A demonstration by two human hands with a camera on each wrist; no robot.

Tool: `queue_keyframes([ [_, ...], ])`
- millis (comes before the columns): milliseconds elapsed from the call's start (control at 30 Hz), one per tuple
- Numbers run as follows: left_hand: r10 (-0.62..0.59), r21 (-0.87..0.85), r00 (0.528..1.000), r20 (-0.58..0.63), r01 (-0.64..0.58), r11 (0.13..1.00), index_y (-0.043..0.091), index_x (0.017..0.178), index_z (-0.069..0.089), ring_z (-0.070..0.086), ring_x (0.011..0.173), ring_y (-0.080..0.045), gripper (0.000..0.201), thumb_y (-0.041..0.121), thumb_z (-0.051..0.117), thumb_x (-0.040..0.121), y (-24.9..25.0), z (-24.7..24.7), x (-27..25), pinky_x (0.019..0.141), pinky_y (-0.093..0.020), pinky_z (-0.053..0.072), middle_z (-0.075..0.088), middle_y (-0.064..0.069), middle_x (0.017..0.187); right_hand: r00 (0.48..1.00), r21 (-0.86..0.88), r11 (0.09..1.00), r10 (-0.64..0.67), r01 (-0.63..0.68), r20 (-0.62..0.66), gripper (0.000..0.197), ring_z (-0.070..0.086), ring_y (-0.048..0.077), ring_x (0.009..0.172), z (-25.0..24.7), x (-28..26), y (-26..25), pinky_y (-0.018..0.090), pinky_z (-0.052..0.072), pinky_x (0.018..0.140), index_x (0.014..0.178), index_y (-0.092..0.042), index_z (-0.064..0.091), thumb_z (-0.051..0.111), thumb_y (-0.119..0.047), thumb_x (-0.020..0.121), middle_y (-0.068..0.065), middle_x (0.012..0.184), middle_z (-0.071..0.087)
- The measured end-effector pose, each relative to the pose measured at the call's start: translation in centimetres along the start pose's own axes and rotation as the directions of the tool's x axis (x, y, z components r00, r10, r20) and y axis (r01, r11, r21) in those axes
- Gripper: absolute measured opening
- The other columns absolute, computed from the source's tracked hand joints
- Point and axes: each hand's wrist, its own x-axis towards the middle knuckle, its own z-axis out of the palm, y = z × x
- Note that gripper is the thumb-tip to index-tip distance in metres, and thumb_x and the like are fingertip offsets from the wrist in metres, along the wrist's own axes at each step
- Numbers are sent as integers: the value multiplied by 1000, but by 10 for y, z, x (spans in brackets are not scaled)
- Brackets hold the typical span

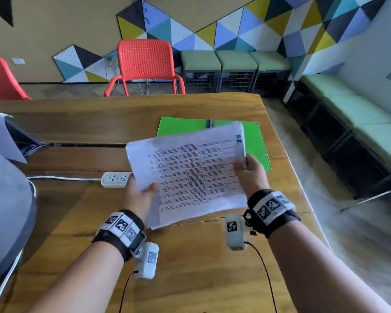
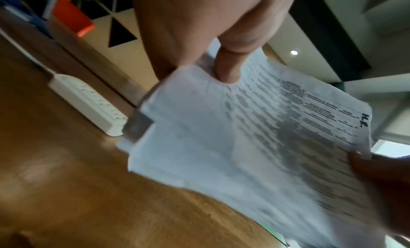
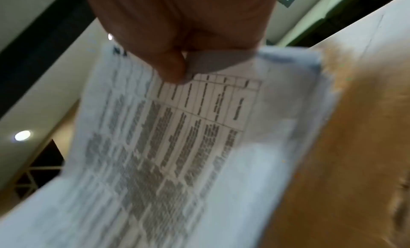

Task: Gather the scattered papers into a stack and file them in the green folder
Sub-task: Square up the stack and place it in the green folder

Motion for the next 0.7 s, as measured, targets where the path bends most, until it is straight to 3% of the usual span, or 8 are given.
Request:
queue_keyframes([
  [167, 70, -46, 989, -128, -76, 996, 11, 116, 51, 66, 89, -11, 37, -1, 65, 84, 7, 19, -9, 92, -40, 50, 66, -4, 111, 999, 210, 977, 44, -37, -28, 26, 62, 11, 89, 13, -27, 34, 24, 52, 70, 103, -23, 58, 51, -1, 92, -2, 100, 66],
  [267, 22, -50, 994, -111, -27, 998, 34, 104, 50, 65, 94, -12, 45, -2, 66, 83, -7, 16, -10, 95, -47, 50, 65, 5, 106, 991, 333, 934, 105, -128, 84, 50, 63, 16, 97, 7, -29, 46, 36, 56, 80, 111, -36, 51, 55, 7, 87, 2, 110, 62],
  [367, -32, -66, 994, -101, 25, 998, 47, 100, 56, 64, 107, -22, 58, -7, 65, 81, -17, 10, -9, 101, -53, 45, 67, 5, 110, 996, 321, 947, -30, 2, 81, 76, 60, 22, 97, 3, -23, 42, 40, 56, 83, 131, -37, 36, 57, 16, 81, 6, 112, 55],
  [467, -30, -52, 996, -86, 26, 998, 38, 110, 57, 62, 110, -23, 56, -11, 60, 83, -16, 12, -6, 105, -51, 42, 67, 5, 110, 943, -268, 904, -326, 333, 71, 78, 43, 24, 126, 10, -13, 22, 55, 38, 108, 140, -32, 33, 61, 6, 79, 4, 134, 44],
  [533, 14, -12, 999, -50, -14, 1000, 19, 122, 55, 63, 106, -22, 50, -12, 59, 83, -3, 15, -4, 105, -47, 44, 67, -2, 112, 878, -669, 585, -416, 458, 237, 68, 15, 27, 145, 16, -11, 5, 66, -2, 114, 139, -35, 34, 64, -15, 82, -1, 151, 27],
  [600, 117, 84, 993, 16, -118, 989, 4, 121, 55, 66, 89, -13, 41, -12, 60, 83, 15, 20, -5, 94, -23, 51, 67, -6, 104, 818, -713, 420, -407, 562, 406, 58, 10, 24, 148, 24, -8, -10, 62, -15, 110, 136, -36, 36, 63, -28, 85, -6, 151, 30],
  [667, 280, 259, 959, 40, -281, 924, 3, 111, 59, 59, 74, -1, 28, -7, 62, 85, 35, 25, -9, 67, 2, 43, 64, -3, 95, 799, -639, 480, -387, 601, 461, 46, 41, 23, 135, 30, -4, -16, 61, 9, 117, 127, -31, 44, 63, -26, 86, -7, 132, 55],
  [700, 365, 312, 931, 22, -353, 882, 5, 106, 61, 57, 69, -4, 23, -4, 63, 85, 45, 26, -11, 62, 2, 42, 64, -2, 94, 811, -582, 565, -388, 584, 437, 38, 57, 23, 117, 31, -2, -20, 55, 31, 111, 120, -28, 49, 63, -20, 85, -6, 118, 63],
])
